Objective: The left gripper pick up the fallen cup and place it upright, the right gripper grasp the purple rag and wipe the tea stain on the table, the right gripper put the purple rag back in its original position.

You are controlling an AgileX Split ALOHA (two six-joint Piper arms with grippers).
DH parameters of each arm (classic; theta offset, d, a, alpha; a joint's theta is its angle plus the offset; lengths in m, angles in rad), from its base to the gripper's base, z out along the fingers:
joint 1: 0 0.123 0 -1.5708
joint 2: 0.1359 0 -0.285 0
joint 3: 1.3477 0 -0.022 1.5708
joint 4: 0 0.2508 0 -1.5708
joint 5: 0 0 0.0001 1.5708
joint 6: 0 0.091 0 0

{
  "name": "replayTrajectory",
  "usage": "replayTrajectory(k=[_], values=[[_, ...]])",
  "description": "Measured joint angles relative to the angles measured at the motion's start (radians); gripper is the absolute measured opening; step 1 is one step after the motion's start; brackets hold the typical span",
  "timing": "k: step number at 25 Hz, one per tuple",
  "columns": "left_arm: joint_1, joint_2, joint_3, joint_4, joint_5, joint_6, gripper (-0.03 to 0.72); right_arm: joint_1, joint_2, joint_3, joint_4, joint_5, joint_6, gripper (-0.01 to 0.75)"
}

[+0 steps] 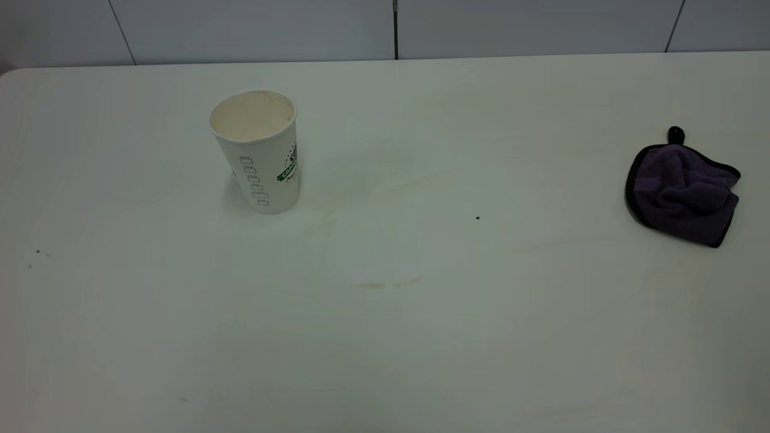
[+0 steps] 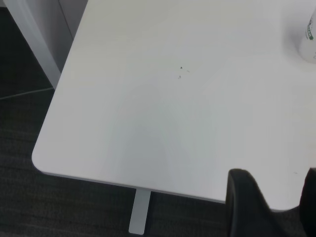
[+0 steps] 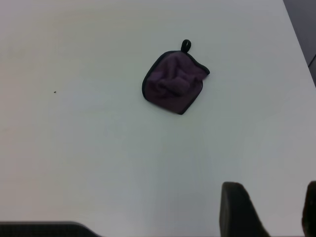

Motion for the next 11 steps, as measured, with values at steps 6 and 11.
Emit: replayTrajectory(k=[6, 11], values=[[0.0, 0.0, 0.0, 0.0, 0.0, 0.0, 0.313, 0.0, 0.0, 0.0, 0.0, 0.0, 0.0, 0.309], [0.0, 0.0, 0.0, 0.0, 0.0, 0.0, 0.313, 0.0, 0.0, 0.0, 0.0, 0.0, 0.0, 0.282]])
